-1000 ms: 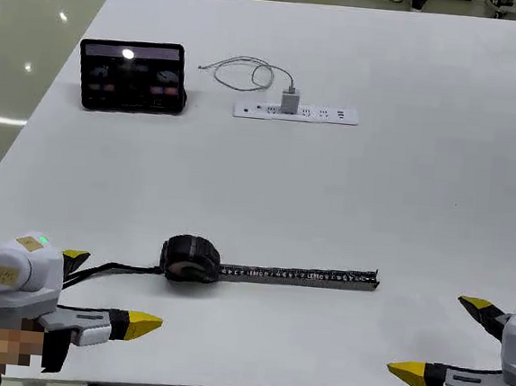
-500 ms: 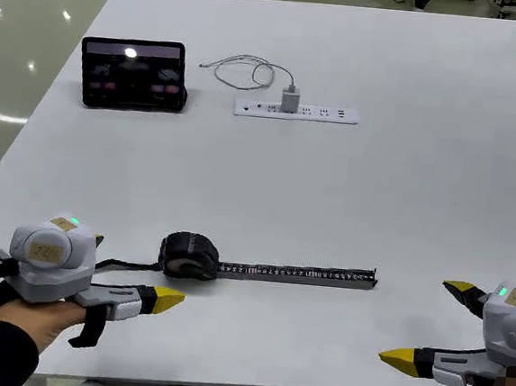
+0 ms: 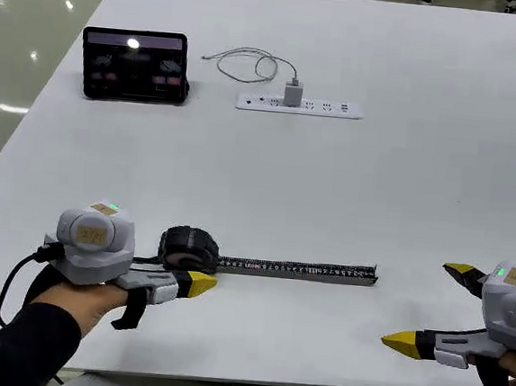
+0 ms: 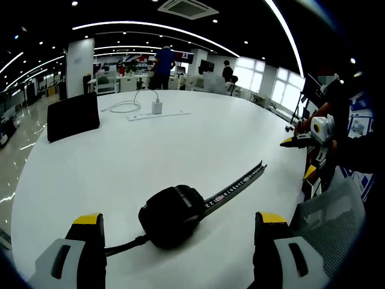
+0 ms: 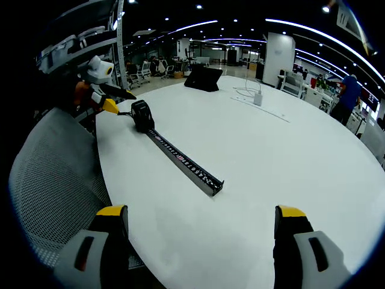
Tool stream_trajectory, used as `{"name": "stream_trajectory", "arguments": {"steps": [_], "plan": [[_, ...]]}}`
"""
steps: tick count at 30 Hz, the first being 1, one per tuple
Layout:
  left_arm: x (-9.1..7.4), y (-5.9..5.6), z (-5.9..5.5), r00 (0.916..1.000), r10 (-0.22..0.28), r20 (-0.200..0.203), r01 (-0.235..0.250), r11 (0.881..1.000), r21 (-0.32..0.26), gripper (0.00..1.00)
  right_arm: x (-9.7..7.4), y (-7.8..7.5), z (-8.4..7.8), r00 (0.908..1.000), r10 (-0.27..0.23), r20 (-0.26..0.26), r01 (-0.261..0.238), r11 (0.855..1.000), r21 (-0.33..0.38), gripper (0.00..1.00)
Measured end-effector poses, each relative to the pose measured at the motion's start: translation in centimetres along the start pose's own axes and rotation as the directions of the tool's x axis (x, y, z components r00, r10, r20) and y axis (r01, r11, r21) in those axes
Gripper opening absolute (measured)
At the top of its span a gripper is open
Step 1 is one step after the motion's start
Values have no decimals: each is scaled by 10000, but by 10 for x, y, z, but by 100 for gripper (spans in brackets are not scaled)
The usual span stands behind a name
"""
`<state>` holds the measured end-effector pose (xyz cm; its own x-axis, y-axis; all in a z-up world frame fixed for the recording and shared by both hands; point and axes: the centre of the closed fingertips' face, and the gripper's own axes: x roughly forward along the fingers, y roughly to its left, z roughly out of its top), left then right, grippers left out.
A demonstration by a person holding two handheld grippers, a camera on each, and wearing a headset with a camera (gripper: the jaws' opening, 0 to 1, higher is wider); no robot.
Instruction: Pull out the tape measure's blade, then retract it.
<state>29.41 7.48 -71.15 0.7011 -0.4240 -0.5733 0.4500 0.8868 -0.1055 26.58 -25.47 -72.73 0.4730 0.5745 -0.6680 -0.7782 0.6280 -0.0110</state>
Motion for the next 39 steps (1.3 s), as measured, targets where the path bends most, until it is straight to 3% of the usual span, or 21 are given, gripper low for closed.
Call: {"name": "stream_trajectory", "arguments": {"steps": [2,7,9,11,13,22,29,31,33,35,39], "plan": [[2,0,-5,9998,154,-121,-153,9999,37,100,0,1,2,10000,-11,0,11,10000,-22,96],[11,3,-16,9984,534,-206,-549,9947,-868,100,-2,5,5,10000,59,-52,-59,9999,-91,96],[13,6,-11,9955,930,207,-914,9936,-669,100,0,6,4,9998,136,-156,-139,9997,-196,96],[14,9,-8,9892,1438,281,-1431,9894,-261,100,3,6,3,9991,268,-321,-278,9991,-319,96],[16,11,-3,9813,1840,571,-1818,9825,-417,100,8,5,1,9980,464,-438,-474,9987,-211,99],[29,12,-13,9725,2257,568,-2186,9696,-1097,100,22,-1,5,9897,965,-1059,-1077,9886,-1056,99],[36,15,-17,9683,2438,542,-2363,9646,-1171,100,33,-6,11,9669,1638,-1954,-2080,9501,-2324,96],[38,13,-18,9704,2349,557,-2267,9661,-1237,100,37,-7,14,9570,1941,-2157,-2530,9222,-2925,91],[38,11,-15,9712,2273,718,-2190,9697,-1079,100,40,-10,17,9506,2034,-2346,-2832,8777,-3866,81],[35,14,-5,9617,2474,1177,-2362,9665,-1008,100,47,-15,20,9457,2051,-2522,-2908,8804,-3746,76],[36,15,-6,9601,2542,1163,-2423,9643,-1072,100,58,-24,25,9364,2221,-2715,-3176,8657,-3870,69]]}}
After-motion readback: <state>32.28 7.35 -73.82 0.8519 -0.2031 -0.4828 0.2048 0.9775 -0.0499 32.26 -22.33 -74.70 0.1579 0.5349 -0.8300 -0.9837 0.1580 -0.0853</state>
